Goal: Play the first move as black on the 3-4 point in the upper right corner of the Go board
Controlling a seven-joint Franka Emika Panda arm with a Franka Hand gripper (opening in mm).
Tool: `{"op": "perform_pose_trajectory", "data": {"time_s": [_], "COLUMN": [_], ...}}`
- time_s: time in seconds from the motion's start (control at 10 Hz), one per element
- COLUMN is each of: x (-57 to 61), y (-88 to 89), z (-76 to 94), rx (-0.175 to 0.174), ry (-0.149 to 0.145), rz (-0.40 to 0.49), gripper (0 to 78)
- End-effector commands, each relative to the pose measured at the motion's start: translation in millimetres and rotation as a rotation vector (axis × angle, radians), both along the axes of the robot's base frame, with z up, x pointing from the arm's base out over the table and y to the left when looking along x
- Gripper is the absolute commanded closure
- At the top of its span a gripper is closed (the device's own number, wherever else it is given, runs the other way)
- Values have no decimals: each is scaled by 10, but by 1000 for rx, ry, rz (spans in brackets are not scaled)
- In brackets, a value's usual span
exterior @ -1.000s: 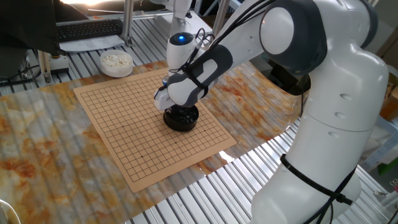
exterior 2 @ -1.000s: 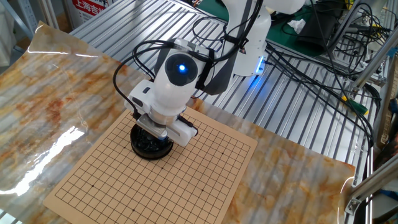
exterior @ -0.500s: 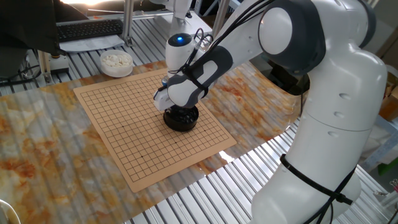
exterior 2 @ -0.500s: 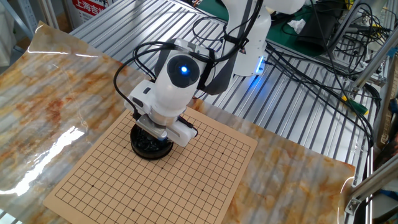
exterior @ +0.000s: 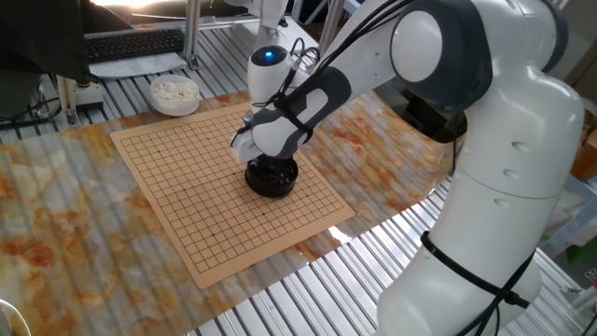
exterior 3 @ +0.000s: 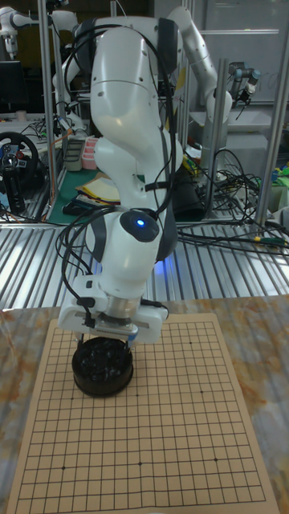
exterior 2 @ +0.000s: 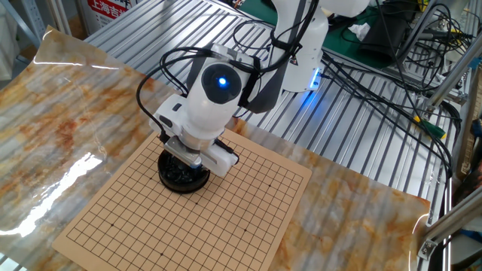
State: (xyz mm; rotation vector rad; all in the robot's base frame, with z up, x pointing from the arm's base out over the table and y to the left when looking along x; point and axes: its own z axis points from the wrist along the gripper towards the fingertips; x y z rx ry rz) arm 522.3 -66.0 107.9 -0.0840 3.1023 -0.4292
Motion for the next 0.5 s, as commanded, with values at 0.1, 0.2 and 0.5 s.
{"op": "perform_pose_trajectory", "data": {"time_s": [0.1, 0.2, 0.5], "x": [9, 9, 16], "y": [-9, -9, -95], "z": [0, 0, -46], "rx": [-24, -24, -33], "ry": [-3, -3, -5], "rz": [-1, -1, 9], "gripper": [0, 0, 0]}}
